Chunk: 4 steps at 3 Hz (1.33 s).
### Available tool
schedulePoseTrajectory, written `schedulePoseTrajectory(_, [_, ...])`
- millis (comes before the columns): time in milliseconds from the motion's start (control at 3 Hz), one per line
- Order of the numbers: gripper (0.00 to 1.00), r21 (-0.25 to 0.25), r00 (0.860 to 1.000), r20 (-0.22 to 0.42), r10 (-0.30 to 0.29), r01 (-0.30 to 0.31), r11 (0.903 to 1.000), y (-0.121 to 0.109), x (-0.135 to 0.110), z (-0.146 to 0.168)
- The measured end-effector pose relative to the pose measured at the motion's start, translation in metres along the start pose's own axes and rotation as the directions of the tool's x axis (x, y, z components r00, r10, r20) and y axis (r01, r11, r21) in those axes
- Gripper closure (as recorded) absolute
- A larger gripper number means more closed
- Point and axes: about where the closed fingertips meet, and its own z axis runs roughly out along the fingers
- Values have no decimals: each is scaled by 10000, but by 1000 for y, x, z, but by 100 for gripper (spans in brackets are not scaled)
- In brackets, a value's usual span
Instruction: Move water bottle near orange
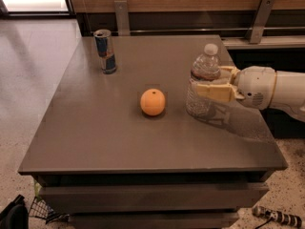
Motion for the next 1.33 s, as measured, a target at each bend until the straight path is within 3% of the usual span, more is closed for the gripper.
schedulePoseTrajectory(333, [98, -249, 9998, -69, -198, 196, 9995, 11, 6, 4])
schedulePoseTrajectory(1000, [51, -251, 9998, -69, -198, 197, 9995, 11, 4, 4])
schedulePoseTrajectory(1333, [22, -268, 9998, -69, -203, 201, 9994, 12, 3, 5])
